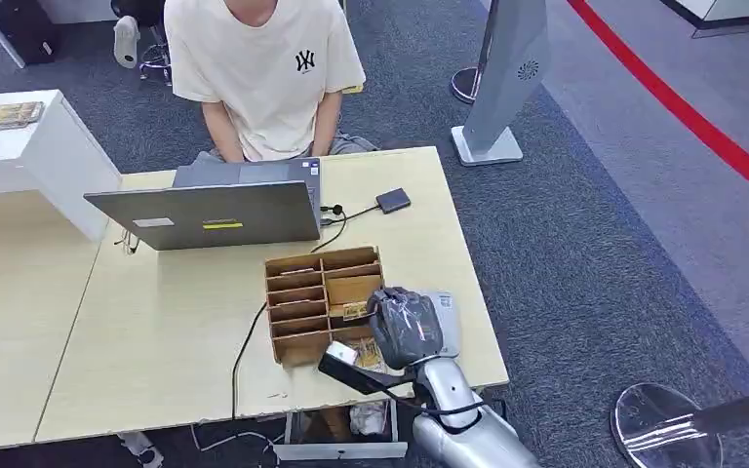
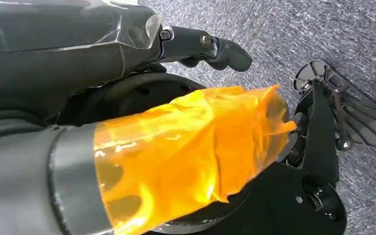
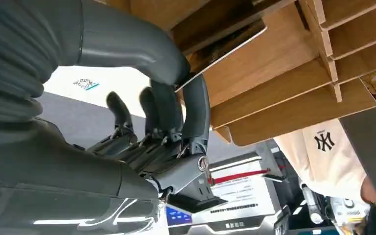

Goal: Pass the card to the sensor for recognition and then transmit it.

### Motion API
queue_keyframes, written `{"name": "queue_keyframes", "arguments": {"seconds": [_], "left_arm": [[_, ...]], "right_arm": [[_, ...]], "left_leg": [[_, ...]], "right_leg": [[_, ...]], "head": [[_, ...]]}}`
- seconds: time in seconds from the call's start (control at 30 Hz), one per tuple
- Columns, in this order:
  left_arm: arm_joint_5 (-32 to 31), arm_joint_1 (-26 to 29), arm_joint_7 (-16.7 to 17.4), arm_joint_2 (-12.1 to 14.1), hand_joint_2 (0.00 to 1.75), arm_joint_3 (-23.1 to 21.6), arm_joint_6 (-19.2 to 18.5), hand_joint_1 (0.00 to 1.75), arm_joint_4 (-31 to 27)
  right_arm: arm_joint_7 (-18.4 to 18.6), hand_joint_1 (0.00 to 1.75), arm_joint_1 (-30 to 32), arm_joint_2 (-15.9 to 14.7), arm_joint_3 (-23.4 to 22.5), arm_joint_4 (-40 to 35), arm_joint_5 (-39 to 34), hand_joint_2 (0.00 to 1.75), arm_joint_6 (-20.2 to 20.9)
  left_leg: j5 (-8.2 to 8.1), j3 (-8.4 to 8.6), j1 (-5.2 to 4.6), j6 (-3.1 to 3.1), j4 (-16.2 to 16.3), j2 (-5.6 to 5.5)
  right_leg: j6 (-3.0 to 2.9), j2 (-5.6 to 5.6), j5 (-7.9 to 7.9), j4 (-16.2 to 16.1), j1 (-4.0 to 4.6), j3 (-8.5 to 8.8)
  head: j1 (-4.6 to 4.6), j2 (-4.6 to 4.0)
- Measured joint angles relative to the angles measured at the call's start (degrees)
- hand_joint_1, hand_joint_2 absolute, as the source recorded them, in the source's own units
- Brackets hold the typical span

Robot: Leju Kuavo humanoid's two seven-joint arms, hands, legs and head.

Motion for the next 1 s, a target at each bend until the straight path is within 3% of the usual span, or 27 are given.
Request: {"name": "queue_keyframes", "arguments": {"seconds": [0.7, 1.0], "left_arm": [[-0.52, 0.02, 0.0, 0.0, 0.0, 0.11, -0.22, 0.0, 0.0], [-0.7, 0.02, 0.0, 0.0, 0.0, 0.17, -0.52, 0.0, 0.0]], "right_arm": [[-0.11, 1.75, -0.28, 0.26, -0.39, 0.31, -0.35, 1.75, 0.35], [-1.09, 1.75, -0.12, 0.5, -1.92, -0.3, -3.93, 1.75, 1.2]], "left_leg": [[0.0, 0.0, 0.0, 0.0, 0.0, 0.0], [0.01, 0.0, 0.0, 0.01, 0.0, 0.0]], "right_leg": [[0.0, 0.0, 0.0, 0.0, 0.0, 0.0], [0.0, 0.0, 0.01, 0.0, 0.0, 0.0]], "head": [[0.0, 0.0], [0.0, 0.0]]}}
